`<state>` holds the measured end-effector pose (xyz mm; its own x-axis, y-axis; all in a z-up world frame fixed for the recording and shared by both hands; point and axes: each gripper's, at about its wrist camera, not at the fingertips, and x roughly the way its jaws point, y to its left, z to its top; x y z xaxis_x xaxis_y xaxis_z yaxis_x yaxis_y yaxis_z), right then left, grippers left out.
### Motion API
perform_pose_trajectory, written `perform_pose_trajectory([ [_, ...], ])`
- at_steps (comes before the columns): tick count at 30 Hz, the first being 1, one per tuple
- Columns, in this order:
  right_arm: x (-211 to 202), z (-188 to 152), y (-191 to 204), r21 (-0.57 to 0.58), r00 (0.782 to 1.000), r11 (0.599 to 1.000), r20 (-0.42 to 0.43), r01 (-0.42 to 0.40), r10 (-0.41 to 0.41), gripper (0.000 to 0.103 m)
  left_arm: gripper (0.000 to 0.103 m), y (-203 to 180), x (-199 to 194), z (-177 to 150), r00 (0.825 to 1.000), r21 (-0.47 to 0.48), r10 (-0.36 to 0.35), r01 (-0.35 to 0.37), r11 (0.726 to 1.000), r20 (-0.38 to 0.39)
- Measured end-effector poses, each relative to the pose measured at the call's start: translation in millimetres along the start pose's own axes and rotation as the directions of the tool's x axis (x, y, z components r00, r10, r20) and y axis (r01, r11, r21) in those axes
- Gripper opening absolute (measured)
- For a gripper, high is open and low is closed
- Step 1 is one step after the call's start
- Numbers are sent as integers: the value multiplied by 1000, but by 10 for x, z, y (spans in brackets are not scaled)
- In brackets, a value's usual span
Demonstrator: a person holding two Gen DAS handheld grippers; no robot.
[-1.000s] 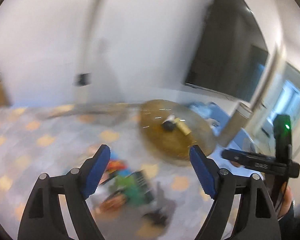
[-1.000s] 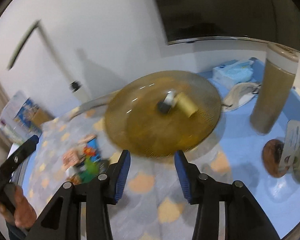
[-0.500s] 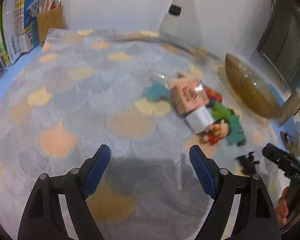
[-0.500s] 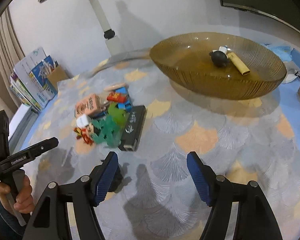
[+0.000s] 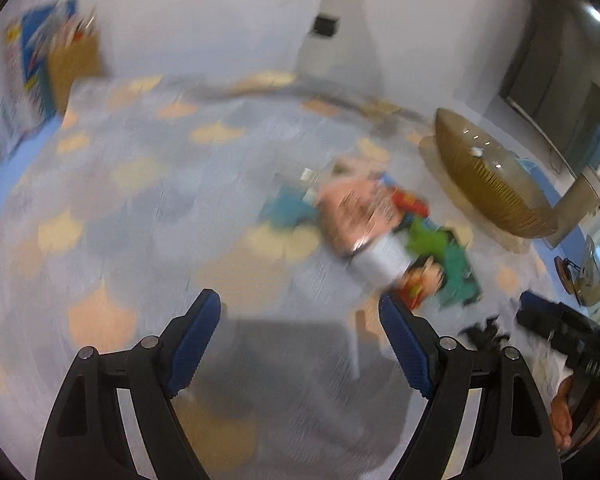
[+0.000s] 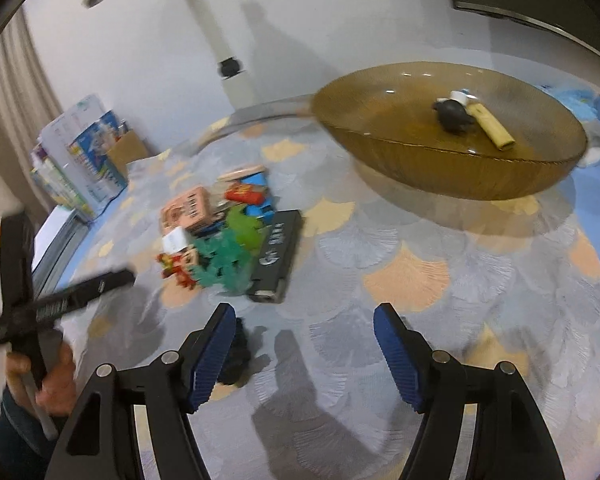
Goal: Organize rigid objects
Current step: 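Grasp the pink card box with the left tool while the right tool grasps the black figurine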
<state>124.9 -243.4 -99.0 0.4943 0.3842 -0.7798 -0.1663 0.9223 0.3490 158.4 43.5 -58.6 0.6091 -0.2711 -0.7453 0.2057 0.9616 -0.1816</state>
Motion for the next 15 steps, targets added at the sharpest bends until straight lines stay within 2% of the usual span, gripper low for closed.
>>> perform_pose_trajectory([
  [2, 17, -8, 88, -46, 999, 998, -13, -31, 31, 70, 80, -169, 3, 196, 1000, 102, -3, 2, 995, 5],
  [4, 46, -31, 192, -97, 999, 995, -30, -31, 29, 70, 81, -337, 74, 387, 1000, 215, 7, -8, 977, 8],
  [7, 129, -59, 319, -158, 998, 987, -64, -10, 0, 70, 81, -487, 309, 555, 998, 348, 11, 9, 938, -55],
  [9, 161, -78, 370, -186, 997, 982, -79, -9, -5, 70, 81, -567, 473, 587, 994, 420, 19, 29, 907, -109],
  [12, 205, -93, 388, -201, 995, 979, -103, -19, -2, 70, 80, -671, 590, 536, 990, 515, 25, 50, 856, -137],
  [15, 244, -101, 391, -205, 992, 978, -124, -29, 3, 70, 67, -750, 692, 468, 984, 562, 55, 49, 825, -167],
])
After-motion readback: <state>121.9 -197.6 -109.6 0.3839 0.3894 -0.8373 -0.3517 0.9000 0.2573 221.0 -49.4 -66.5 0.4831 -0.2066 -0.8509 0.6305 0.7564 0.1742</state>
